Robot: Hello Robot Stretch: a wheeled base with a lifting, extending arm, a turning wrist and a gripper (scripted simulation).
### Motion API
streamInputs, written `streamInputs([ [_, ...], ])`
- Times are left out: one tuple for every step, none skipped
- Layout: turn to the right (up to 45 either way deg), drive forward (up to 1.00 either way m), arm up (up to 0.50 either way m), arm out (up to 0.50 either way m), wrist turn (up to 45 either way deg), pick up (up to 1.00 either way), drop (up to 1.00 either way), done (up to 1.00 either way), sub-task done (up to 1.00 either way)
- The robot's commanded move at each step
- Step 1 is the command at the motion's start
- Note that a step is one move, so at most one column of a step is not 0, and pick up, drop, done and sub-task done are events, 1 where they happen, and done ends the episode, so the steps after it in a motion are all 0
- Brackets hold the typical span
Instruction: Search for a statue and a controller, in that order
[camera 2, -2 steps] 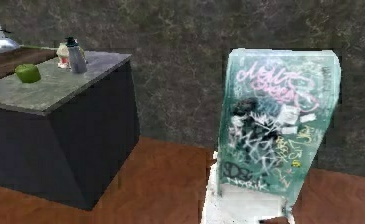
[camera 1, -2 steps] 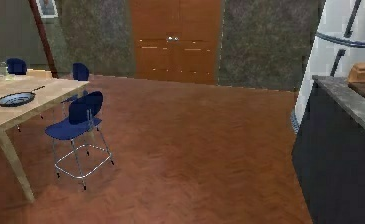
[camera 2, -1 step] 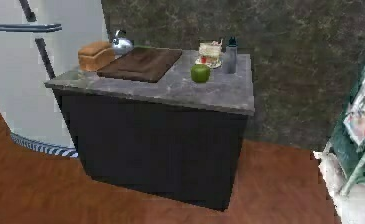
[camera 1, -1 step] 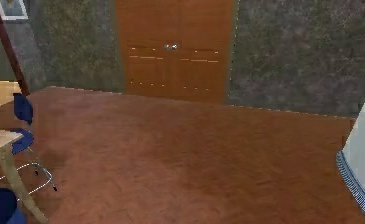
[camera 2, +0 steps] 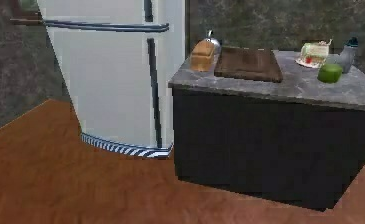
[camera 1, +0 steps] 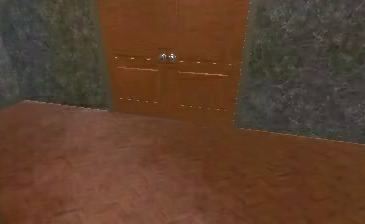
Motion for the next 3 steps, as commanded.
streamInputs([
  [-27.0,0.0,0.0,0.0,0.0,0.0,0.0,0.0,0.0],
  [0.0,1.0,0.0,0.0,0.0,0.0,0.0,0.0,0.0],
  [-3.0,0.0,0.0,0.0,0.0,0.0,0.0,0.0,0.0],
])
